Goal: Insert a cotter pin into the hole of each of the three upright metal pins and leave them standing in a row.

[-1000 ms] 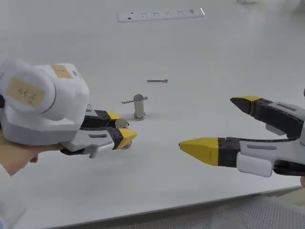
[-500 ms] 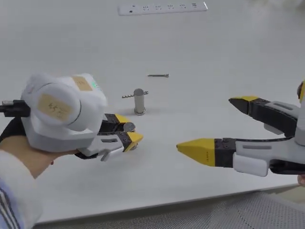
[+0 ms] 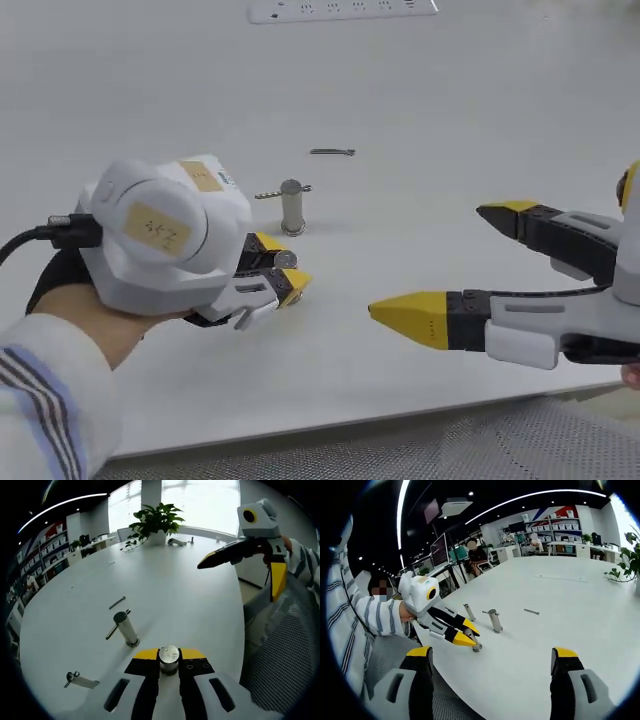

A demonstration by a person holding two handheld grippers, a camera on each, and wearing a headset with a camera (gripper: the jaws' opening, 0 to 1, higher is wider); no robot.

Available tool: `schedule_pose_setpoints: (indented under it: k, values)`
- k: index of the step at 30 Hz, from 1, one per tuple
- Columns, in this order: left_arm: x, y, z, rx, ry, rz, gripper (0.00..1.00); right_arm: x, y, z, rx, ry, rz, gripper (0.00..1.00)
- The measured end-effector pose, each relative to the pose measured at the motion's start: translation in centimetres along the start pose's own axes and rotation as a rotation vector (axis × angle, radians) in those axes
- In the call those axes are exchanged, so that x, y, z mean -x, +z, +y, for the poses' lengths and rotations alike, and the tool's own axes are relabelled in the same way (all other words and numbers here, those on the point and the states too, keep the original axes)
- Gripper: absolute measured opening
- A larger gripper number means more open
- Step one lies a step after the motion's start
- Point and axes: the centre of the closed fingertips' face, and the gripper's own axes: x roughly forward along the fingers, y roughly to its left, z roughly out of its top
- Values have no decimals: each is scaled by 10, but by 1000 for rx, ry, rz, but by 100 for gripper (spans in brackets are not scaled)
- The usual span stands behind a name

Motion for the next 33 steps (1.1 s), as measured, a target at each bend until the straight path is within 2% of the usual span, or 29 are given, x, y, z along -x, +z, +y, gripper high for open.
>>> schedule_pose_setpoints:
  k: [5, 7, 12, 15, 17, 22, 23, 25, 28, 30, 33]
  values:
    - [0, 1, 0, -10, 0, -5, 10, -1, 0, 0, 2, 2, 0, 97]
    - [0, 2, 1, -48, 8, -17, 10, -1, 0, 1, 3, 4, 0, 97]
    - [0, 2, 1, -49, 10, -36, 10, -3, -1, 2, 1, 9, 4, 97]
    - [0, 2, -2, -75, -7, -43, 12, -3, -1, 2, 4, 10, 6, 97]
    - [3, 4, -4, -114, -4, -50, 19, -2, -1, 2, 6, 10, 5, 97]
    - [13, -2, -15, -93, -51, -49, 44, 0, -1, 1, 10, 6, 6, 96]
    - [16, -3, -18, -89, -60, -53, 47, 0, -1, 0, 10, 6, 7, 96]
    - [22, -2, -21, -33, -66, -80, 48, 0, -1, 0, 12, 7, 9, 96]
    - [32, -2, -21, -33, -56, -94, 56, 1, 0, 1, 19, 9, 13, 96]
    - [39, 3, -21, -13, -50, -128, 68, 0, 0, 0, 21, 9, 15, 96]
    - [52, 14, -22, 55, -43, -196, 88, 0, 1, 0, 26, 9, 18, 96]
